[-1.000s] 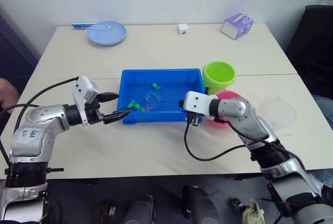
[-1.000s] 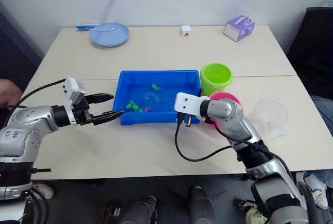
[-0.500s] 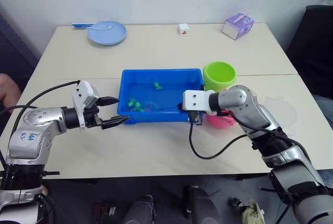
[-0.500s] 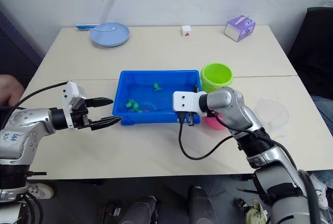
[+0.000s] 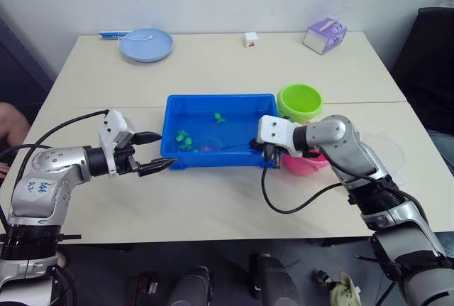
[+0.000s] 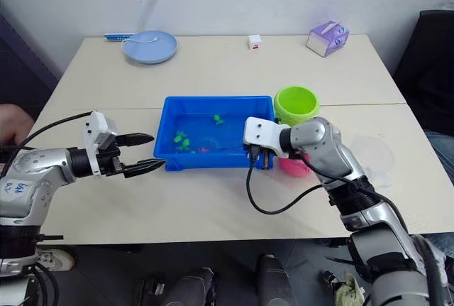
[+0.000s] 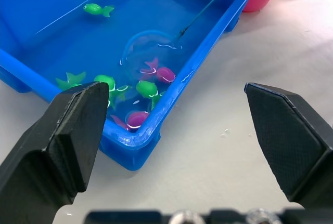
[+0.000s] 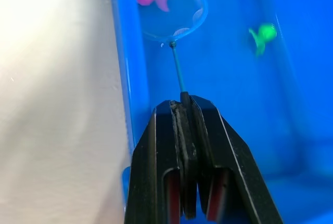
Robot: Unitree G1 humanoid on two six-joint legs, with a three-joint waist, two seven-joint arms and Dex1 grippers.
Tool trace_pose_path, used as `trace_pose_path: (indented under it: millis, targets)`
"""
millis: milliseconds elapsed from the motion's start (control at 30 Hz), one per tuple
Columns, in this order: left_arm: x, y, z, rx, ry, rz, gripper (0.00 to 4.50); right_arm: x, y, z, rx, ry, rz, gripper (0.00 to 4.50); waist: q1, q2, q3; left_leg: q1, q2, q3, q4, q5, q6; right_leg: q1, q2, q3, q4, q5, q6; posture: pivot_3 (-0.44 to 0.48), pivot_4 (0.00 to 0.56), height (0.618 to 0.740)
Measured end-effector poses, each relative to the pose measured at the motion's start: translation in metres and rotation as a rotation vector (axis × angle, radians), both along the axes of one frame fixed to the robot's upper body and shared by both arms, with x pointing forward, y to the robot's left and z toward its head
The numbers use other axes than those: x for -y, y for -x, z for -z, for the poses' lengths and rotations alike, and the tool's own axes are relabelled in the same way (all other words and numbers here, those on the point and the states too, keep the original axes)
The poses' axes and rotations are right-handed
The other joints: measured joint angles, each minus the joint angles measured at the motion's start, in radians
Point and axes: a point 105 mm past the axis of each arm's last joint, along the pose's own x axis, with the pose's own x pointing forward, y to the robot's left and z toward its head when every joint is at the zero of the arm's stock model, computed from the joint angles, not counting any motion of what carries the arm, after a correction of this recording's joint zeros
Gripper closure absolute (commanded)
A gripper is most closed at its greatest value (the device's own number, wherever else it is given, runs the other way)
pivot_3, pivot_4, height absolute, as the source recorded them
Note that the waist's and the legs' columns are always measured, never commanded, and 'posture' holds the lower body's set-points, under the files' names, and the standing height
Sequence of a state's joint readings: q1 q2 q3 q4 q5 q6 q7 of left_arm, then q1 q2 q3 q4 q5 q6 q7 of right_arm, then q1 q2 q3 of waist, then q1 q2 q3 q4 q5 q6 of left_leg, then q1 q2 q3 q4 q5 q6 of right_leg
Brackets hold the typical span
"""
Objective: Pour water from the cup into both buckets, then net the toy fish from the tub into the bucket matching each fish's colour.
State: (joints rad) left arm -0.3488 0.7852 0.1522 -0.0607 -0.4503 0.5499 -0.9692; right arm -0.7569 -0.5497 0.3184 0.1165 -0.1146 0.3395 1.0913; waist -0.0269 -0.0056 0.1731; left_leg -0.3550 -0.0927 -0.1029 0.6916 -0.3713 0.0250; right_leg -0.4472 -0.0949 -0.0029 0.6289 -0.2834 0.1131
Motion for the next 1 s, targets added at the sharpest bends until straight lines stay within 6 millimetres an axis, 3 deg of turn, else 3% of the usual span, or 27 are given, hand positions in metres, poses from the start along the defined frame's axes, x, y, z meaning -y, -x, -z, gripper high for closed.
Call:
trace_pose_path:
  millis: [233, 533, 1000]
  targets:
    - [0.001, -0.004, -0.002, 0.004, 0.003, 0.004, 0.0, 0.009, 0.002, 0.0, -0.075, -0.079, 0.062, 3.74, 0.0, 0.0, 0.0, 0.0, 0.0, 0.0, 0.0, 0.0, 0.0, 0.0, 0.0, 0.0, 0.0, 0.0, 0.0, 0.0, 0.15, 0.74]
    - [0.001, -0.004, 0.0, 0.006, -0.007, 0.012, 0.0, -0.002, 0.01, -0.001, -0.103, -0.118, 0.032, 3.74, 0.0, 0.0, 0.0, 0.0, 0.0, 0.0, 0.0, 0.0, 0.0, 0.0, 0.0, 0.0, 0.0, 0.0, 0.0, 0.0, 0.15, 0.74]
    - [0.001, -0.005, 0.0, 0.008, -0.004, 0.009, 0.0, 0.005, 0.008, -0.007, -0.267, -0.316, 0.148, 3.74, 0.0, 0.0, 0.0, 0.0, 0.0, 0.0, 0.0, 0.0, 0.0, 0.0, 0.0, 0.0, 0.0, 0.0, 0.0, 0.0, 0.15, 0.74]
